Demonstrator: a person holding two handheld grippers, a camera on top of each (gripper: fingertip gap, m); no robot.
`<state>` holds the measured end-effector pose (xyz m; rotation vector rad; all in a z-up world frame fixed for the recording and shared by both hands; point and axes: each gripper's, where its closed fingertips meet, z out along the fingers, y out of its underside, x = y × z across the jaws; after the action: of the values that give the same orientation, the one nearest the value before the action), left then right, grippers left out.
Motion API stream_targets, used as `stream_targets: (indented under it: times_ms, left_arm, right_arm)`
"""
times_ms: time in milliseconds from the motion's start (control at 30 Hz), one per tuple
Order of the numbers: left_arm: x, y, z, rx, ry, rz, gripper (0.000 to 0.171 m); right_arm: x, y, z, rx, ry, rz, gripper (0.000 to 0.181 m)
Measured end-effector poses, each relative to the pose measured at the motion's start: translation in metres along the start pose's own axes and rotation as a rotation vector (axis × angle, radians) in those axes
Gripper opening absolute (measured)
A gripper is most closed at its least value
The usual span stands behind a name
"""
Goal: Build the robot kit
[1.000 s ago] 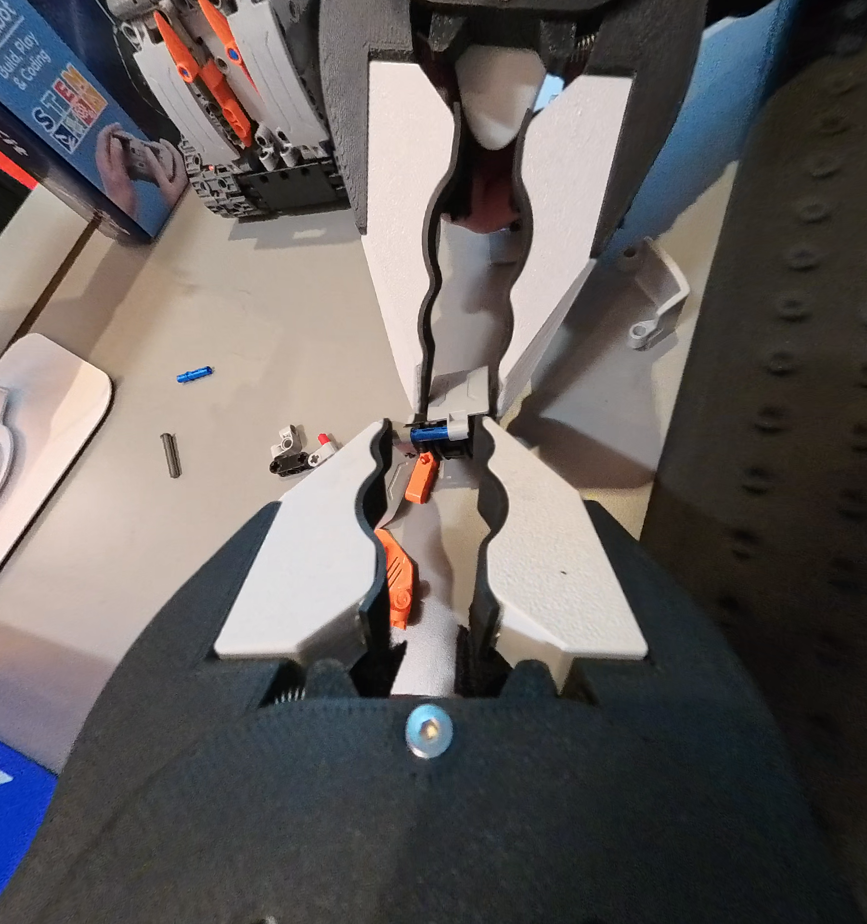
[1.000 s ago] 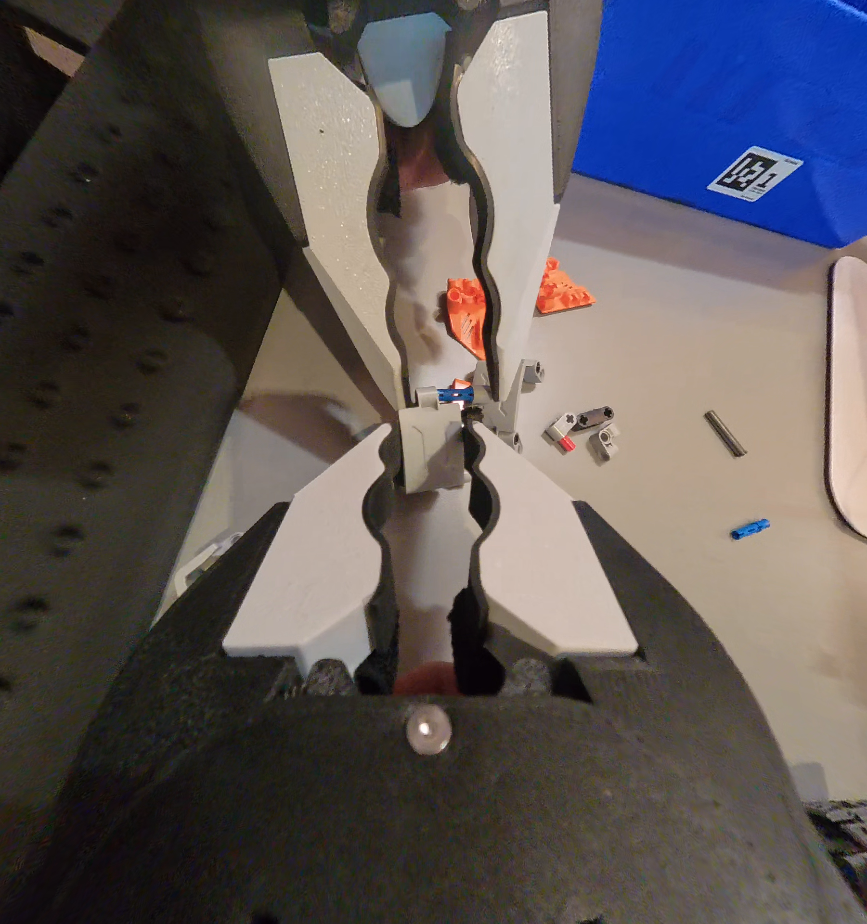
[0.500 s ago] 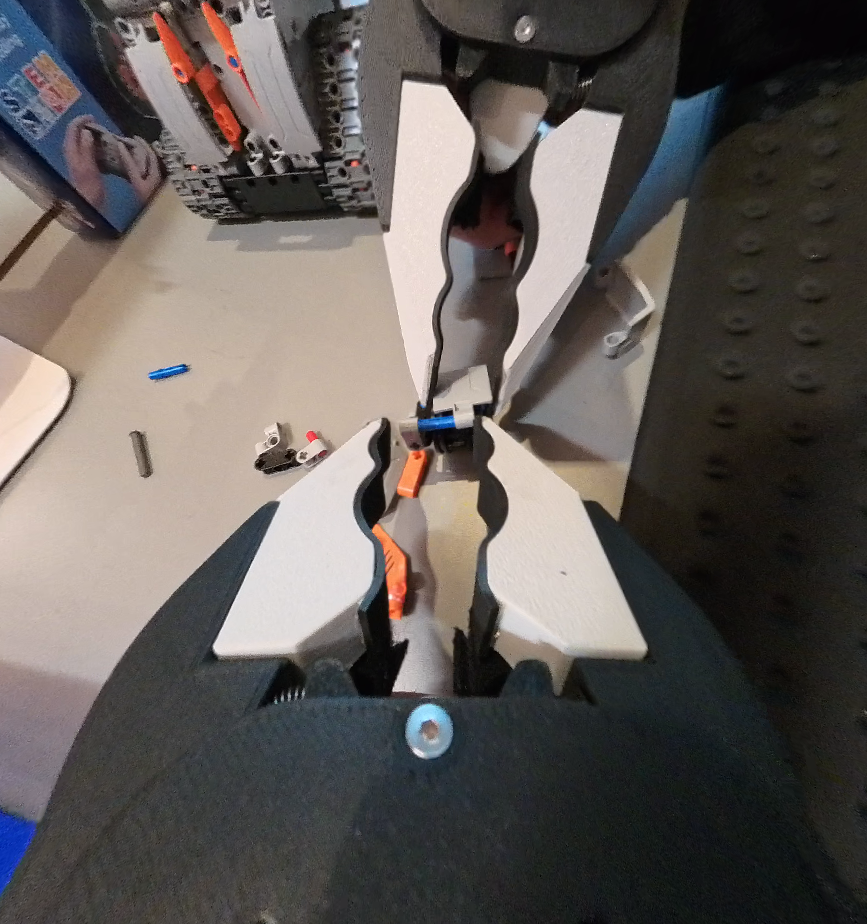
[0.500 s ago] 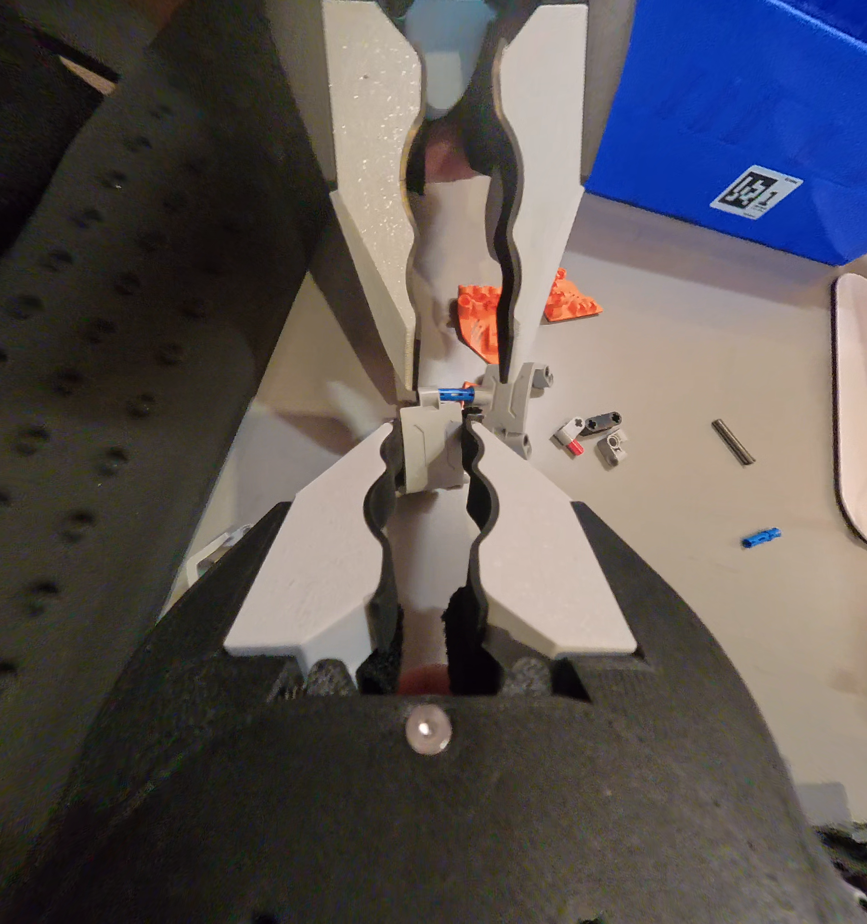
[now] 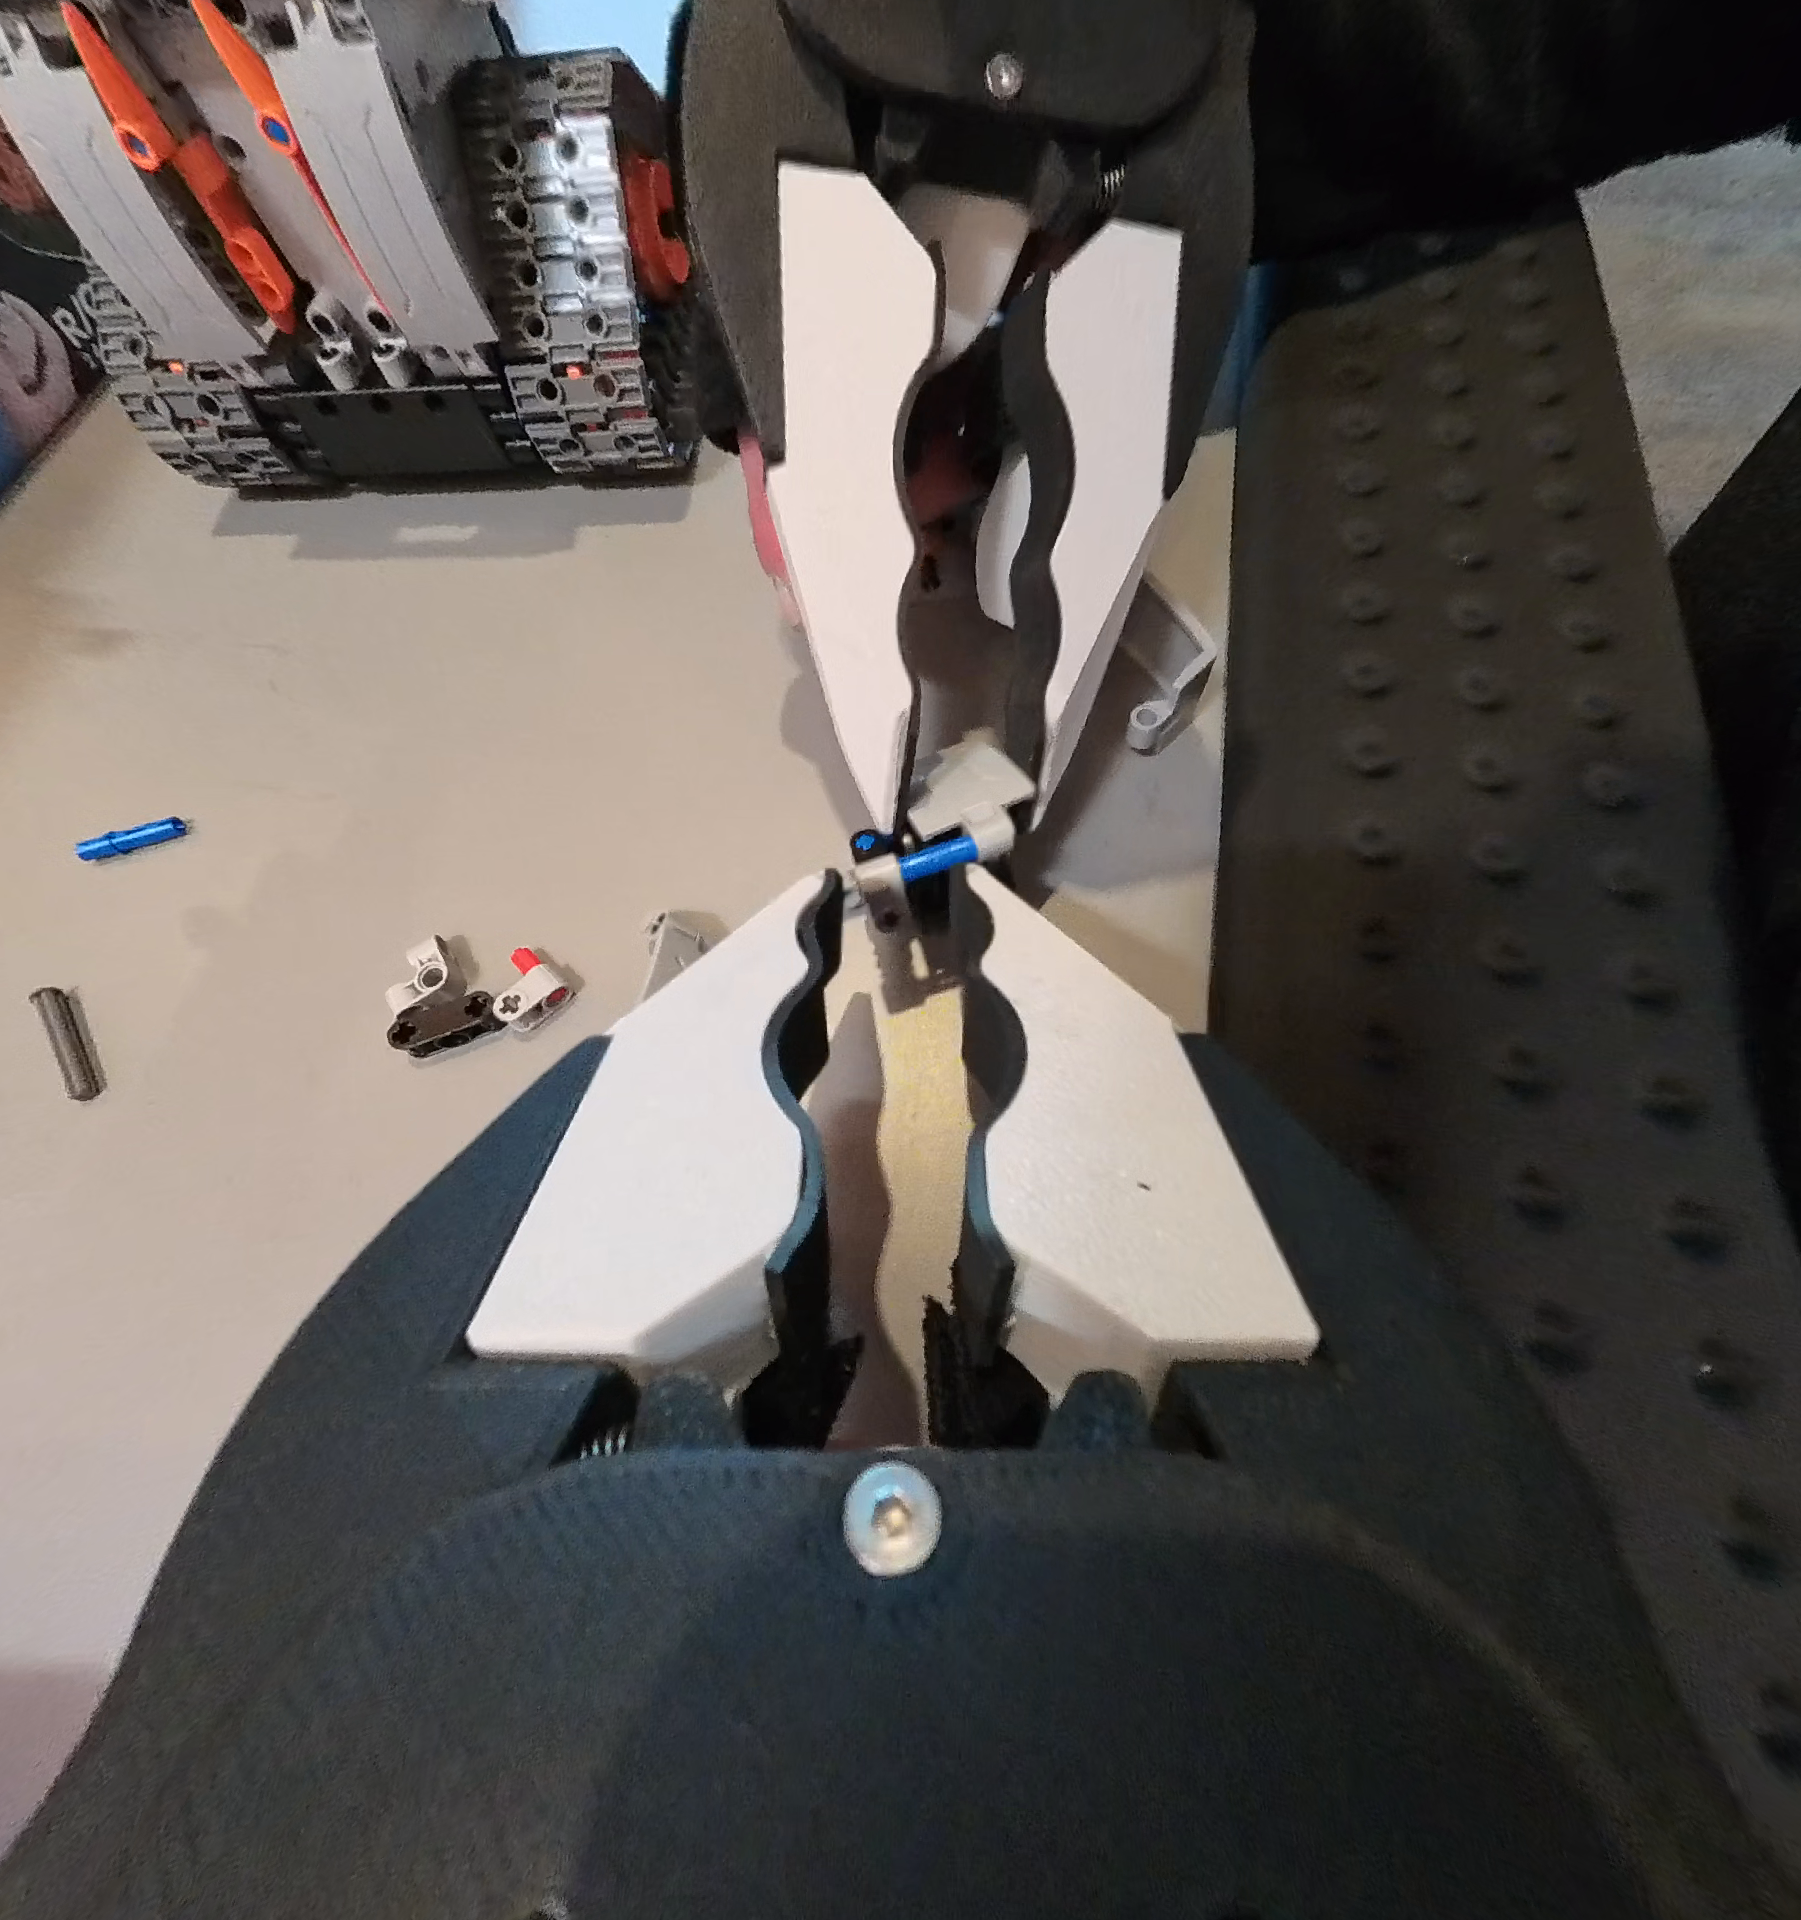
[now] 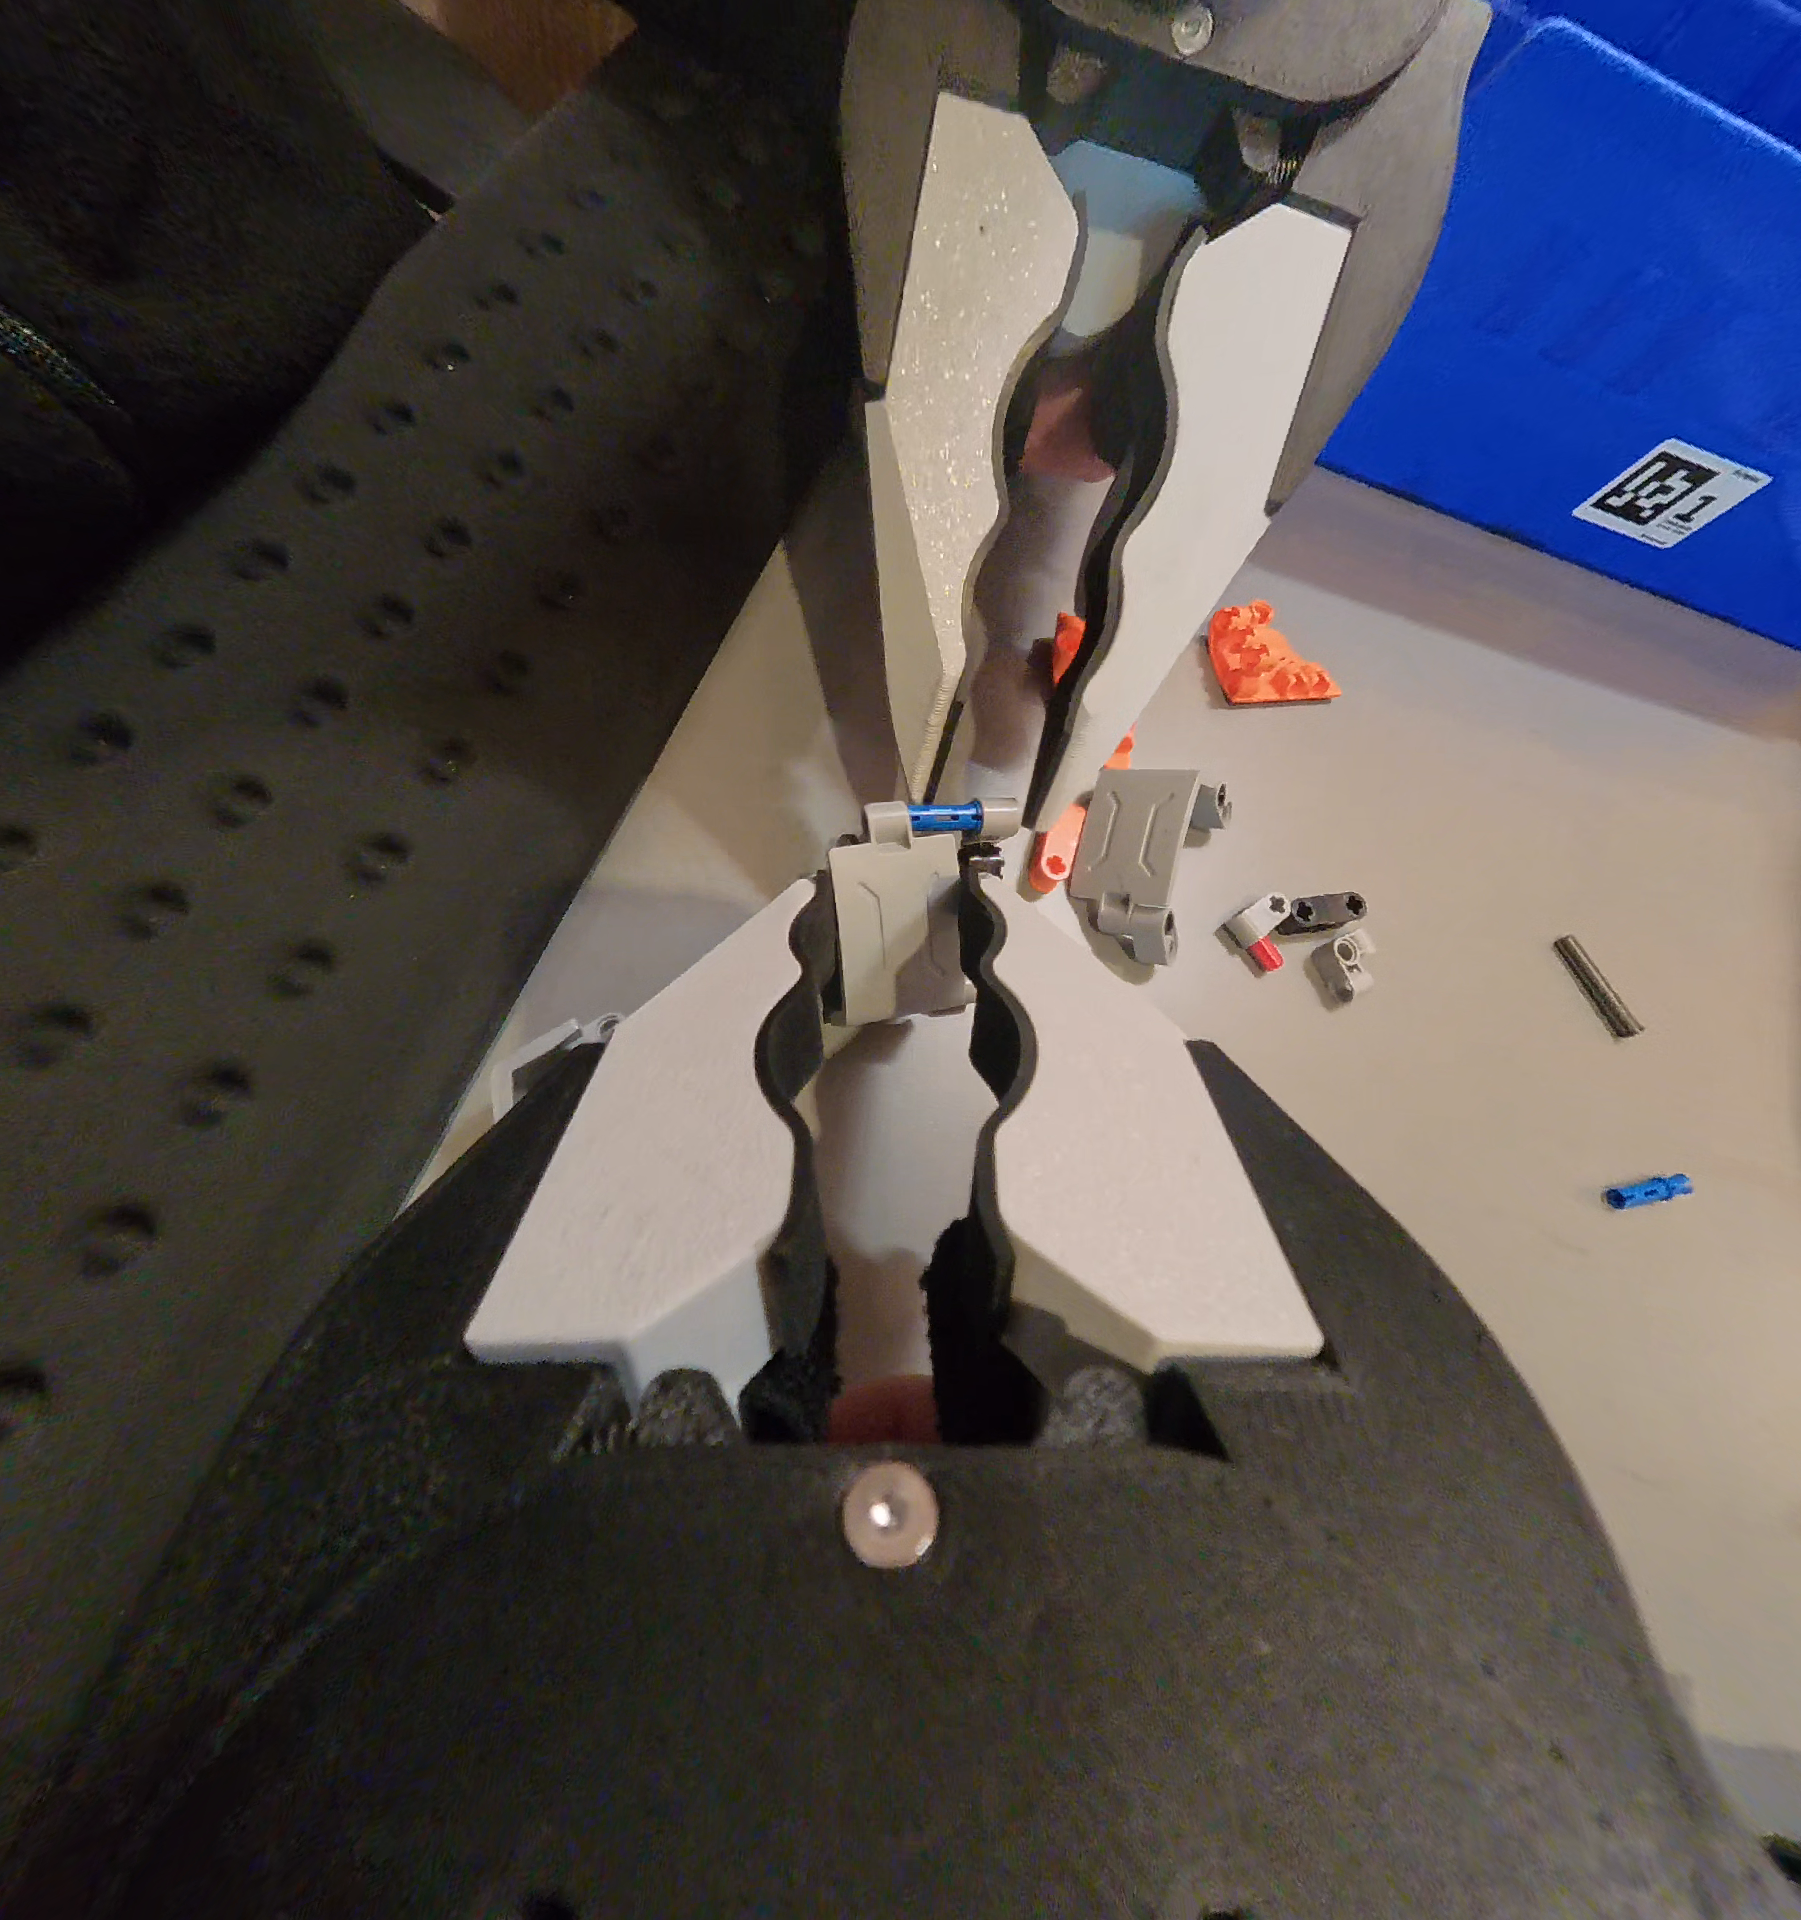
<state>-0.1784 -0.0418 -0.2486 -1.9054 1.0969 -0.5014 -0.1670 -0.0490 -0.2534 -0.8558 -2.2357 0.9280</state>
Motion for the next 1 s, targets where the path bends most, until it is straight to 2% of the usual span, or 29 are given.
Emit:
stream_targets:
  times_ms: [233, 633, 1000]
  left_arm:
    - [0.003, 0.002, 0.002, 0.025, 0.045, -0.032, 0.012]
    - [0.009, -0.002, -0.003, 0.064, 0.102, -0.049, 0.017]
    - [0.010, -0.003, 0.002, 0.053, 0.097, -0.038, 0.018]
  right_arm:
    - [-0.002, -0.001, 0.000, 0.011, -0.011, -0.004, 0.021]
    - [-0.006, -0.002, 0.000, 0.015, -0.021, -0.015, 0.021]
    - [-0.007, -0.002, 0.000, 0.015, -0.025, -0.017, 0.022]
